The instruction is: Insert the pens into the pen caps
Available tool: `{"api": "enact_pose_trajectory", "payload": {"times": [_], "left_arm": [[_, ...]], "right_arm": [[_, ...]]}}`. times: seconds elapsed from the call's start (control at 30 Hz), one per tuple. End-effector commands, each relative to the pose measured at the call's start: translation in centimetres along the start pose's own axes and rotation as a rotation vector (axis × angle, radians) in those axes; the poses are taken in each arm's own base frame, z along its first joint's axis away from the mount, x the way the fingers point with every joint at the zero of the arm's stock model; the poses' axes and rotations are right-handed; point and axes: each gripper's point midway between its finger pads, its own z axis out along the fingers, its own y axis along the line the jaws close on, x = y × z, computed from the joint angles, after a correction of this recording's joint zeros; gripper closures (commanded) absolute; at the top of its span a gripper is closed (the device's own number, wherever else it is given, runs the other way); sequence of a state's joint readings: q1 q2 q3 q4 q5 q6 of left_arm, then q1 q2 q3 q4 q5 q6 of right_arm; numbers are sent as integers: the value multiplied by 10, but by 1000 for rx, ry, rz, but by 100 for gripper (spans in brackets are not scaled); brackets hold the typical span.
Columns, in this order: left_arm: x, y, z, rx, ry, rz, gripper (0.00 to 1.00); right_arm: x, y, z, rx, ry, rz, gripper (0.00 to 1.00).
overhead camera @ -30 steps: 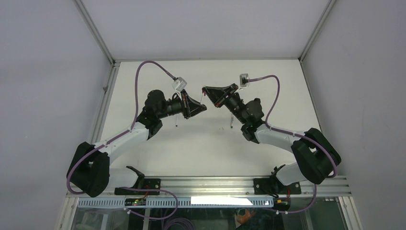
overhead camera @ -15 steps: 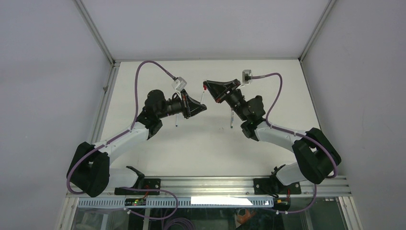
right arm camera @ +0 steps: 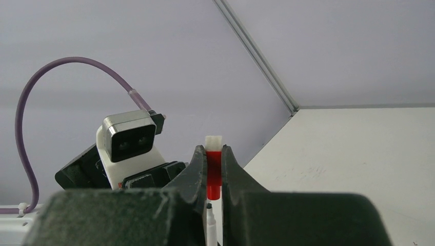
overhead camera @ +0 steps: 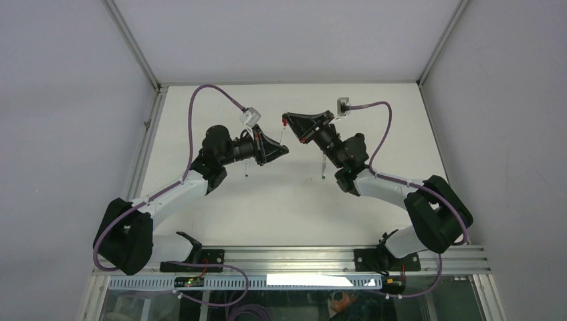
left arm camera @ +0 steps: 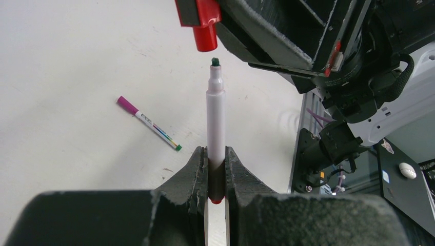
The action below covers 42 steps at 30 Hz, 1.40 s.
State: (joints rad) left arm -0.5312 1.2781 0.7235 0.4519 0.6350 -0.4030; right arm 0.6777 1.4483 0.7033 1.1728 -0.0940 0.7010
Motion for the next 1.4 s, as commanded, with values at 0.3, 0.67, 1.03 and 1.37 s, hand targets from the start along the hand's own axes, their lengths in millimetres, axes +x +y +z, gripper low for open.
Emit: {"api": "enact_pose_trajectory", "payload": {"times": [0.3, 0.67, 1.03, 1.37], "left_arm": [[-23, -11, 6, 34, -56, 75, 100], [-22, -11, 8, 40, -48, 65, 100], [-17, -9, 8, 37, -40, 56, 100], [-16, -7, 9, 32, -38, 54, 100]], "right_arm": [[-2, 7, -3, -39, -24, 60, 100], [-18, 13, 2, -44, -60, 16, 100], [-23, 20, 5, -64, -61, 15, 100], [-22, 21, 2, -68, -56, 27, 100]]}}
